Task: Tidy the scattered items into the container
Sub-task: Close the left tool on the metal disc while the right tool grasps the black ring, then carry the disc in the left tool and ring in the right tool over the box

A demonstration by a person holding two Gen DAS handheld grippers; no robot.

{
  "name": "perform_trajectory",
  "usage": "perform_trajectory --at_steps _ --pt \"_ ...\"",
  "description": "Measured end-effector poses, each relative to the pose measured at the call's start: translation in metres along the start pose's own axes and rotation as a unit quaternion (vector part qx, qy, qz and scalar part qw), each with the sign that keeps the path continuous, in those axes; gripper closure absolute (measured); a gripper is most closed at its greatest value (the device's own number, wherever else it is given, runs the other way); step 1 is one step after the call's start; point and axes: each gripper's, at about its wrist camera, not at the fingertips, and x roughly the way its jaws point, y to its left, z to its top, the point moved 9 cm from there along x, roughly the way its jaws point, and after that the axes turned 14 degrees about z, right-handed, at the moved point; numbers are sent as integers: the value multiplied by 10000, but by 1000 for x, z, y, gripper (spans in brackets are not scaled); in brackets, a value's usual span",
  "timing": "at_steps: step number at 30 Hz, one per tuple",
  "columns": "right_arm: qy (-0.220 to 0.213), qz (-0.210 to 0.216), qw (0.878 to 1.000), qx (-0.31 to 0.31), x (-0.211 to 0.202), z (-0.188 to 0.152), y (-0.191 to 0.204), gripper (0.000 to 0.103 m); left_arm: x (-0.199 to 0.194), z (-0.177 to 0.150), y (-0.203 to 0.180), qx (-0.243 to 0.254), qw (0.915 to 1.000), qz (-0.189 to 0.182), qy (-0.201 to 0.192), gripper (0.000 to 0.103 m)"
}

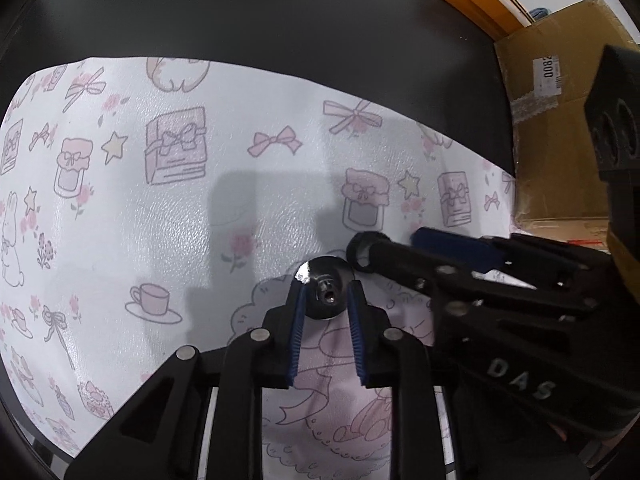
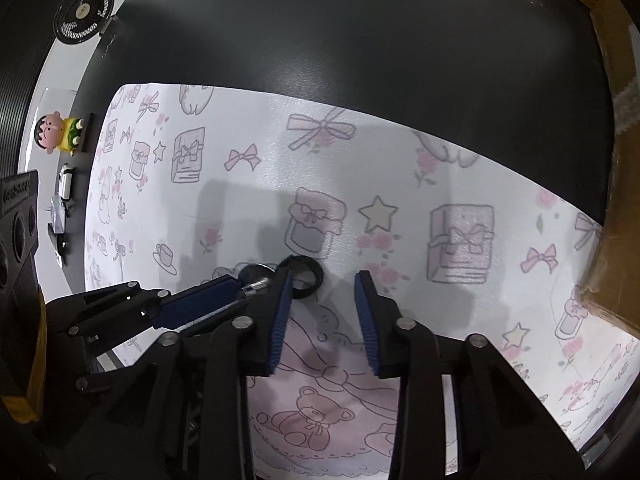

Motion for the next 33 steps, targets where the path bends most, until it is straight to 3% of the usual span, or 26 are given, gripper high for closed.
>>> perform_trajectory --at_steps 2,4,10,16,26,28,33 --pt "41 -149 9999 -49 2 2 1 83 1 2 -1 -6 10000 -33 12 83" --pt "132 -350 9993 -40 3 1 0 89 3 6 -1 -33 9999 -86 57 91" --pt "291 -530 9981 -122 6 0 -1 98 5 8 -5 -6 9999 -86 77 92" --pt "147 -199 9994 244 3 0 -7 100 5 7 -2 -57 9998 -115 127 93" --pt "-173 -252 9990 318 -21 -2 3 100 -24 11 5 80 9999 -94 -29 94" --pt "-481 -325 9981 208 -30 2 6 100 -35 12 6 105 9999 -94 -100 94" --pt "-748 -276 9966 207 -59 2 19 100 -63 16 5 193 9993 -76 -310 94"
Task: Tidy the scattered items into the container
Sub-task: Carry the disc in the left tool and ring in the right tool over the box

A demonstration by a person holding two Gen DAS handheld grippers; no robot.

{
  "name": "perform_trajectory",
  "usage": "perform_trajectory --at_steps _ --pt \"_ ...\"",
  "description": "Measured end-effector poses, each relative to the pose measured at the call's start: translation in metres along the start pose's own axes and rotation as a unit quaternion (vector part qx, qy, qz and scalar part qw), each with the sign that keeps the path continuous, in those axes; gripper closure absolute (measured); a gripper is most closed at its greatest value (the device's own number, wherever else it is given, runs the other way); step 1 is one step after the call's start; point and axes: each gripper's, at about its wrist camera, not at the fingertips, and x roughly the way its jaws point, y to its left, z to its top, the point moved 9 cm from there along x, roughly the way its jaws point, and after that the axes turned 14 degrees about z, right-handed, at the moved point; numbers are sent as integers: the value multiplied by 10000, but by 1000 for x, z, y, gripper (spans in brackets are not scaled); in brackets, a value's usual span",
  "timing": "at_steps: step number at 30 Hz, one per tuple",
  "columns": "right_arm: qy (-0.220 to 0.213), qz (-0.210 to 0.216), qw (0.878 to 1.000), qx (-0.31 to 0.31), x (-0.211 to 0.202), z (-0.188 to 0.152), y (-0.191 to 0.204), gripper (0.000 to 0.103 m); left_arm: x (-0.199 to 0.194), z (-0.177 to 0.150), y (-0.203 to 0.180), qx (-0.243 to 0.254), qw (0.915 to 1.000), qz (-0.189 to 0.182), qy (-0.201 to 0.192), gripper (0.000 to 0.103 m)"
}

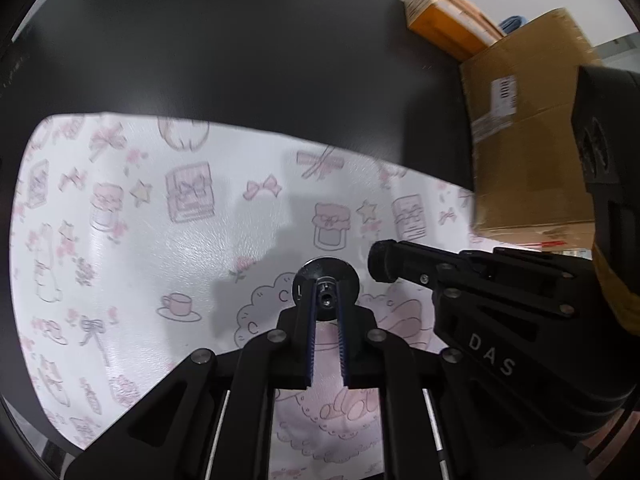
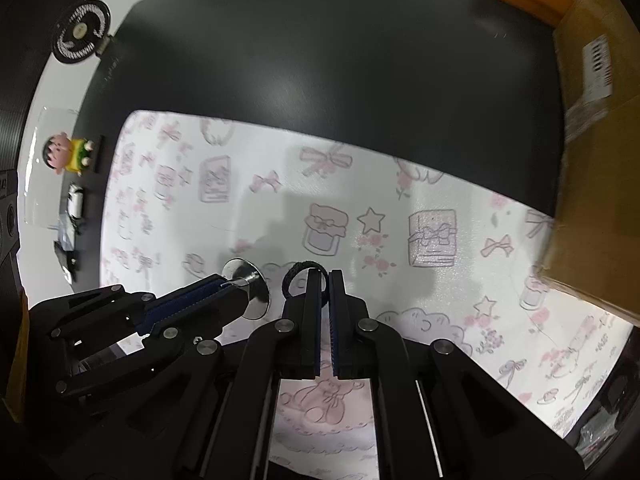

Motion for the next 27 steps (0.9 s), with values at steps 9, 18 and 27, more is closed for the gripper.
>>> perform_trajectory --at_steps 9,18,27 --pt "-571 -13 9984 -57 -64 2 27 100 -58 12 -5 95 9992 0 -384 94" --pt "-1184 -78 9925 -288 -132 -13 66 100 -128 17 -14 246 9965 -44 -799 94" --pt "-1868 -213 9791 -782 -183 -19 98 100 -184 12 -31 580 9918 -60 -1138 94"
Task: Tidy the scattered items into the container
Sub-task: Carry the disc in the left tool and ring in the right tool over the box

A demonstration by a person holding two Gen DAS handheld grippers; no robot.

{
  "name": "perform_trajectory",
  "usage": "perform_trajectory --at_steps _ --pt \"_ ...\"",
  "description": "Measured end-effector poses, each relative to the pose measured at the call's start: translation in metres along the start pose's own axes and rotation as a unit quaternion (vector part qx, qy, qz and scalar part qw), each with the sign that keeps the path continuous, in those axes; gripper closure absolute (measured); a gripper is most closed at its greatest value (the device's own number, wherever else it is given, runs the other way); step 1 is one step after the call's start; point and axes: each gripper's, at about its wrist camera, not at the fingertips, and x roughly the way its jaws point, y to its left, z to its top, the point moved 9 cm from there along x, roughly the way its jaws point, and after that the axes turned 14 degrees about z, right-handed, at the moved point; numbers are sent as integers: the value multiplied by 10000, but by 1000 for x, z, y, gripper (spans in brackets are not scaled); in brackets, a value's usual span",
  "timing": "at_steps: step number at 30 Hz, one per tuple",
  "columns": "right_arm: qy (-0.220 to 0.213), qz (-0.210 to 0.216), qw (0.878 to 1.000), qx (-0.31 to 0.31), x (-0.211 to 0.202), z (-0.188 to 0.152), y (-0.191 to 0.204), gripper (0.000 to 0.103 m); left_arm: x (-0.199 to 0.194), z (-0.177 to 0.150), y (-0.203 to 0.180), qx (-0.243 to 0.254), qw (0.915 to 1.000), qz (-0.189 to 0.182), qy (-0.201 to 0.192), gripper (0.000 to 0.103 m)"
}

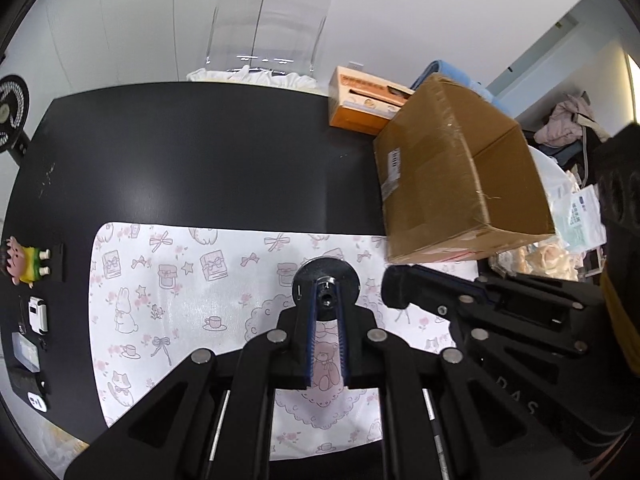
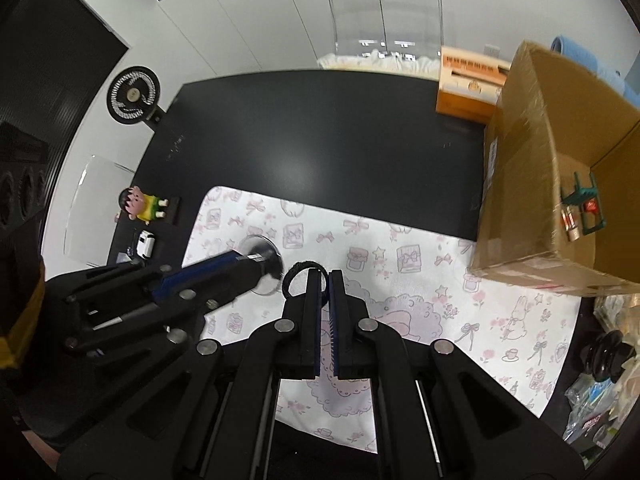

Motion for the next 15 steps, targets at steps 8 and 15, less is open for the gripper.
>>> perform_trajectory --at_steps 8,15 --pt "-348 -232 9989 -221 -27 11 3 100 -19 10 -16 82 9997 -23 -216 94" --pt "-766 -443 9954 -363 -59 23 -7 100 -35 29 -38 258 9986 -49 -453 94"
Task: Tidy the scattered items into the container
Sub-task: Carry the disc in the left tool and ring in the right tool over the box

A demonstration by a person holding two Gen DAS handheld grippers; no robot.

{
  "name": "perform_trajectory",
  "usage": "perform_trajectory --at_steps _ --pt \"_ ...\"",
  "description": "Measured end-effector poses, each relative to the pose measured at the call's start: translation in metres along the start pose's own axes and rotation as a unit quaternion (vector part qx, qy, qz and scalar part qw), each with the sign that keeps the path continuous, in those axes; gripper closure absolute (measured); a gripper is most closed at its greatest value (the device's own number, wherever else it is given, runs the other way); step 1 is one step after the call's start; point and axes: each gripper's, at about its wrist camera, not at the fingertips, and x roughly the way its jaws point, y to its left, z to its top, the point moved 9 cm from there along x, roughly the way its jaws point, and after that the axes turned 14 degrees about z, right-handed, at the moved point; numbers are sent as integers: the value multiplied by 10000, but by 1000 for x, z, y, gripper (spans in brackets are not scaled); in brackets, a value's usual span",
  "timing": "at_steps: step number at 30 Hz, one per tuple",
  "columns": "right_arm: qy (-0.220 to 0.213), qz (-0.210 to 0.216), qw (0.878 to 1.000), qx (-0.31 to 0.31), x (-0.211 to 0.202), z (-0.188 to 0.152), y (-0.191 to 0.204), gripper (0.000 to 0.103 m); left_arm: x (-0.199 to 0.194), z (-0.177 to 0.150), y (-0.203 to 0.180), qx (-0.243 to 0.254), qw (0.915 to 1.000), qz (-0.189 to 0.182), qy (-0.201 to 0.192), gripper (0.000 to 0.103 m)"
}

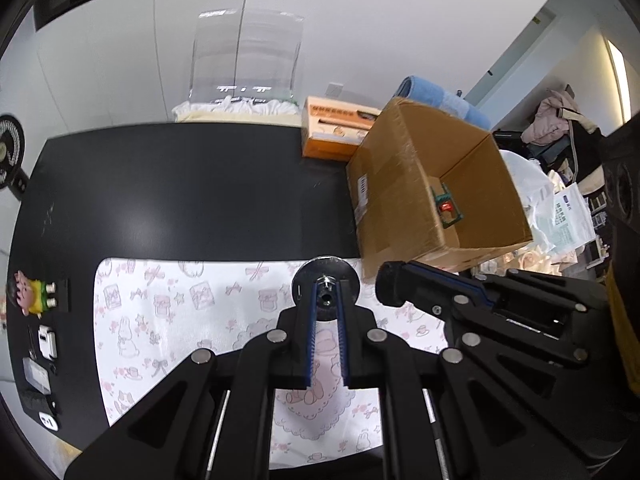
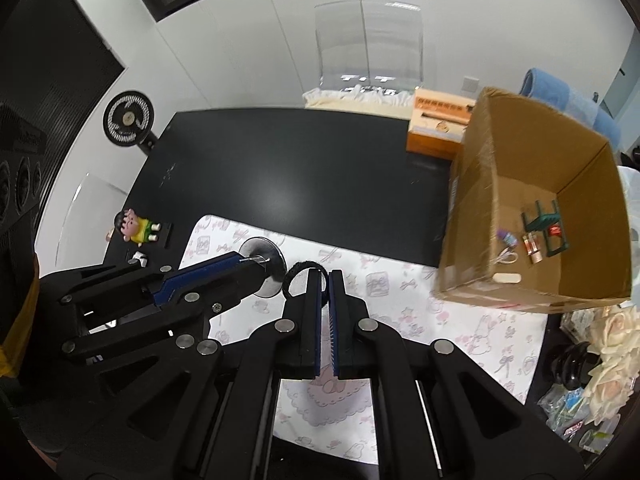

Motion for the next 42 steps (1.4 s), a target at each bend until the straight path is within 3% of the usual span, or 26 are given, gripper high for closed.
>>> perform_trajectory --at_steps 6,8,22,33,42 --pt "-467 -163 9988 -61 -31 14 -23 100 -11 21 -30 219 9996 -66 -190 94" --pt "-805 -310 9958 -319 -44 23 -31 100 -14 28 -42 306 9992 -100 -257 94" --pt "-1849 -738 9780 -625 -123 54 -102 100 -18 71 -135 807 9947 -340 -537 94" --pt "-1939 -928 9757 -430 -159 65 -175 100 8 91 -212 1167 9909 -441 -511 94" --pt "-2028 -945 9738 -411 -165 91 -234 100 39 109 -255 1316 9896 -415 -408 94"
